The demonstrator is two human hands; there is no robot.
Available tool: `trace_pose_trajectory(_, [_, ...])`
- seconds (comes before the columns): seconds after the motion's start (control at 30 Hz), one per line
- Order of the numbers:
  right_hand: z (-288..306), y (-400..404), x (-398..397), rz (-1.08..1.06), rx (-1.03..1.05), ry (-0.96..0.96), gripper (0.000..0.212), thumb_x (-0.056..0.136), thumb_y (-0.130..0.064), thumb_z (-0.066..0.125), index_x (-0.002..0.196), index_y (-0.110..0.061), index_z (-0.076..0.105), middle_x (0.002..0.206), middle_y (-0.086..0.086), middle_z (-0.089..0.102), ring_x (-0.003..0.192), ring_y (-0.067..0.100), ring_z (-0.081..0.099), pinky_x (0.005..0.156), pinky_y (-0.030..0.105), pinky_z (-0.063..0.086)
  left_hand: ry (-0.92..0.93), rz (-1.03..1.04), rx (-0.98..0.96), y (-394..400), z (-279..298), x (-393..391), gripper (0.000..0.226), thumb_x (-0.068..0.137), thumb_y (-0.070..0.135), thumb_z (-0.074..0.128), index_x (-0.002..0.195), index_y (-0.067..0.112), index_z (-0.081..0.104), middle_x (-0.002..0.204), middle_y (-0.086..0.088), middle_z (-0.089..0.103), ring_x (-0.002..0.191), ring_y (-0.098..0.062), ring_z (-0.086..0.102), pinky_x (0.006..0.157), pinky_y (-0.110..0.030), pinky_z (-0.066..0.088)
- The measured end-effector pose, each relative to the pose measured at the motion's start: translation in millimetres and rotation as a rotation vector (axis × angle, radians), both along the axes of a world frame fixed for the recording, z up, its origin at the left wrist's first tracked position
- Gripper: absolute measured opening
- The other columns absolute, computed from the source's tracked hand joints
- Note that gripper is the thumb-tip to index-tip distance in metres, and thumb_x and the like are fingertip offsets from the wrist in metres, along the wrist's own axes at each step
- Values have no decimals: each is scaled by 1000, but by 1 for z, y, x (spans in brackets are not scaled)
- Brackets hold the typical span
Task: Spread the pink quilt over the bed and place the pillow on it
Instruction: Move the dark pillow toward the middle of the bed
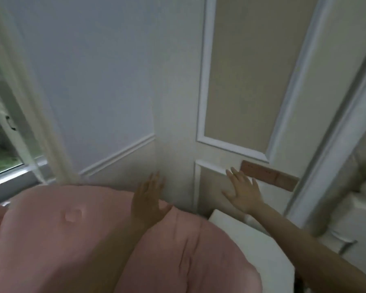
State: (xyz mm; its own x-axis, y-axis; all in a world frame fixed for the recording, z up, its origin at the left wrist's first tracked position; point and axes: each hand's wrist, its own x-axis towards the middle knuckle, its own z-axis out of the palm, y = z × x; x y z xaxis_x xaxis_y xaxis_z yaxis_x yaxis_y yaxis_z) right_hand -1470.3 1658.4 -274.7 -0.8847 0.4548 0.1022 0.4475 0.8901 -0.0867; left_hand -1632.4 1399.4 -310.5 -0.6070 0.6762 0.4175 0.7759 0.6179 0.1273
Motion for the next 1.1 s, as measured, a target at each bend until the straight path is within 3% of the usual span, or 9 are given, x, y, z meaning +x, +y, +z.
trace_pose_trajectory(0.1, [-8,0,70,-174,-15,-6,91,71,-72,4,149,-26,8,159,-4,4,146,21,9,115,50,12,-145,-73,145,24,0,40,77,70,60,51,133,17,39,138,-13,48,124,-34,47,95,-49,46])
trace_pose_trajectory(0.17, [-20,-7,117,-289,-68,-27,86,75,-71,8,149,-27,6,159,-4,3,146,21,10,114,50,13,-202,-115,160,36,-1,74,84,73,66,38,139,14,40,145,-14,40,131,-33,40,104,-47,39])
trace_pose_trajectory(0.33, [-43,-30,240,-473,-58,-176,75,88,-64,26,149,-28,3,159,-4,-2,146,22,5,115,53,10,-189,-317,15,58,-16,146,86,76,72,21,148,25,16,157,-2,10,144,-21,10,116,-44,15])
trace_pose_trajectory(0.73, [-44,-92,505,-899,-133,-149,75,87,-64,25,149,-26,9,159,-4,3,146,21,8,115,53,15,-139,-698,-99,115,2,350,90,73,77,9,147,27,19,157,1,10,145,-19,7,117,-41,11])
trace_pose_trajectory(0.93, [-92,-161,621,-1089,-300,-156,71,90,-58,35,149,-26,9,158,-3,11,143,24,19,113,51,22,-211,-855,-223,103,-44,468,77,84,69,30,148,27,18,157,1,10,144,-19,11,117,-41,16])
trace_pose_trajectory(1.1, [-143,-215,678,-1188,-458,-192,70,91,-56,36,149,-26,9,157,-3,12,142,23,22,112,49,21,-243,-902,-386,82,-103,528,82,82,75,21,147,26,19,157,0,12,143,-20,15,116,-39,19])
